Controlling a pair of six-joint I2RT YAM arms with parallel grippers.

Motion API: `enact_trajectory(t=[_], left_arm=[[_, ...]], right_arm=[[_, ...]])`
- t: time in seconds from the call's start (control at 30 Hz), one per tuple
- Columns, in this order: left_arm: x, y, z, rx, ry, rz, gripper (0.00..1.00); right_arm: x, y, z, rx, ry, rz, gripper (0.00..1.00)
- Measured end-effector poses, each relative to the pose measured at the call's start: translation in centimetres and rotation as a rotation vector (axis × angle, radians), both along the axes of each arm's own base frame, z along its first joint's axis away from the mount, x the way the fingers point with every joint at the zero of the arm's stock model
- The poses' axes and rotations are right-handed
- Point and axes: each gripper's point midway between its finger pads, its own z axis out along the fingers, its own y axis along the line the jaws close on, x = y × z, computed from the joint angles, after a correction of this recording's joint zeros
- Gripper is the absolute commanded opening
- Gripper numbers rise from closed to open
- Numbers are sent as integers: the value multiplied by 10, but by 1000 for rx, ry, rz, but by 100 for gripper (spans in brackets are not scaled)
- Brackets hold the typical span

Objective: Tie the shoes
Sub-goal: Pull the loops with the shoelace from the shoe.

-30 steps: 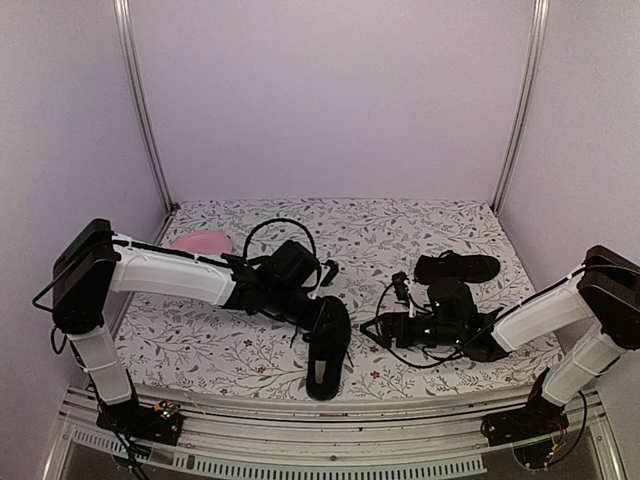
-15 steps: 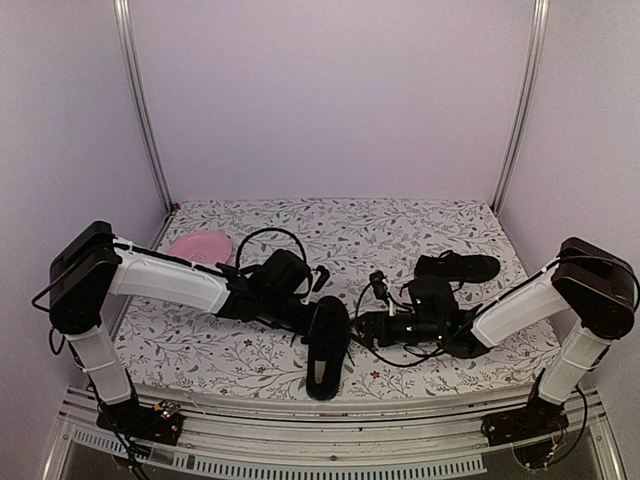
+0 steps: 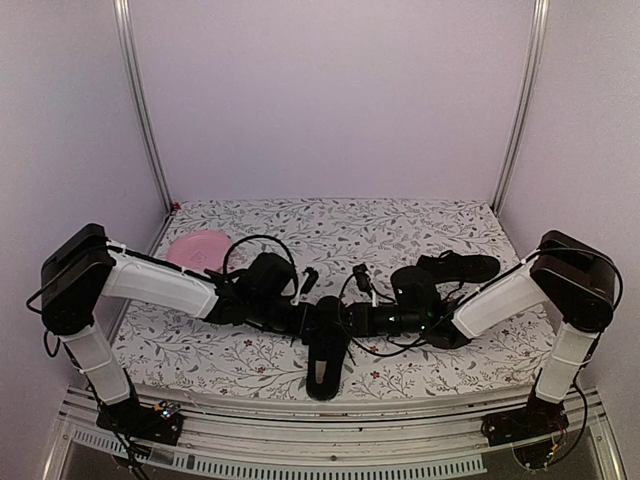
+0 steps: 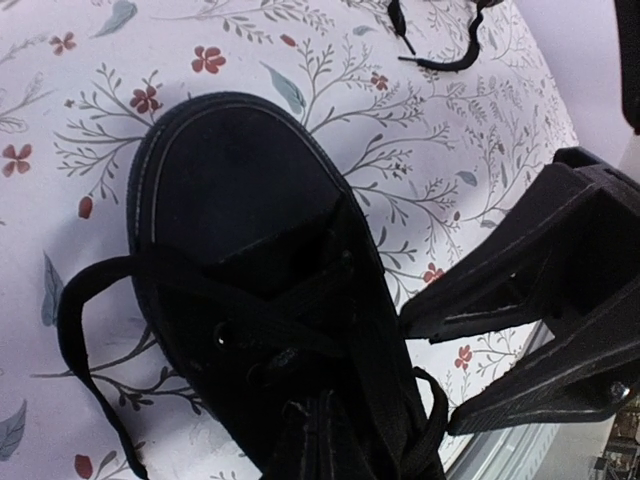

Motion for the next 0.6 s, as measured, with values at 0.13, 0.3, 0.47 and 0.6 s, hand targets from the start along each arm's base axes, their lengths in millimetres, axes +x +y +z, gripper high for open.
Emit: enact_trajectory(t=[0.13, 0.3, 0.47, 0.6], left_arm=[[-1, 0, 2, -14, 1, -3, 0], [-3, -1, 5, -29, 3, -9, 0], [-4, 0, 4, -31, 9, -13, 0], [-5, -1, 4, -36, 13, -19, 0]], right_arm=[[1, 5, 1, 3, 7, 10, 15], [-1, 7, -7, -12, 27, 25, 9], [-4, 8, -14, -25, 41, 28, 9], [-2, 11, -13, -21, 41, 31, 9]])
